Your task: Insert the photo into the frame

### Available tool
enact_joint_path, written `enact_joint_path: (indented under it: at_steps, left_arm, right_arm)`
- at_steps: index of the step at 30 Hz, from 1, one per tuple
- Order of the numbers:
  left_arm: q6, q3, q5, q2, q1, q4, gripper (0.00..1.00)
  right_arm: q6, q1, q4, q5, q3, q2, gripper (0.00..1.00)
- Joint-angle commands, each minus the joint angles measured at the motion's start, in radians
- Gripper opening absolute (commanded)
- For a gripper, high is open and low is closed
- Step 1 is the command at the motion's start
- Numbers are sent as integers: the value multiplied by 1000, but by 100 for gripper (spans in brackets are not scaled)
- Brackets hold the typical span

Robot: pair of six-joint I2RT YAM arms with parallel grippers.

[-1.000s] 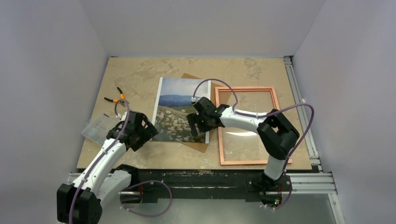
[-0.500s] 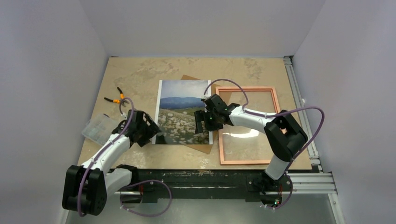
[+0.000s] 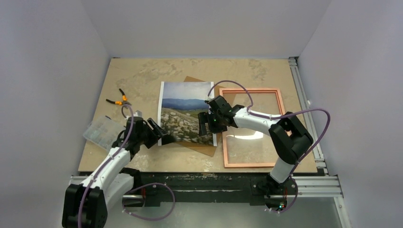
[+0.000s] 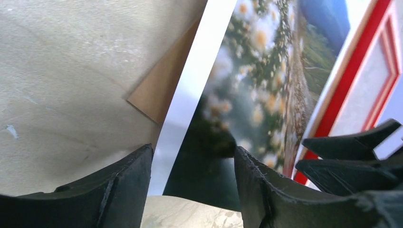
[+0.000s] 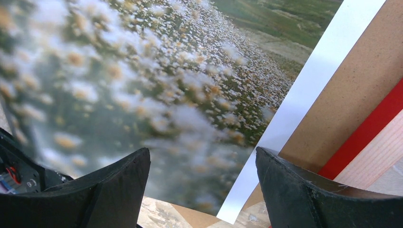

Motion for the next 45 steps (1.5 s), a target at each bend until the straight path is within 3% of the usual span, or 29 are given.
enact_joint_path:
  at_steps: [1,14,18,22,26,33,45]
  left_arm:
    - [5,-17,63,-115,3,38,59]
    - [-66,-34,41,-246,3,-20,54]
    - [-106,-45,27,-315,3,-27,67]
    - [-141,-76,49,-372,3,38,73]
    - [-167,-122,88,-370,3,156,73]
    - [-153,-137,105,-358,3,182,69]
    - [-157,-142,213,-387,3,348,73]
  right_arm:
    - [5,2,-152,-10,-64,84,81]
    - [3,2,-145,-16,-70,73,81]
    - [3,2,-139,-23,-73,72,81]
    - [2,2,-133,-30,-77,69,81]
    - [1,2,-124,-35,-81,72,81]
    - [2,3,-113,-41,-93,72,81]
    - [3,2,-108,-41,-97,79,81]
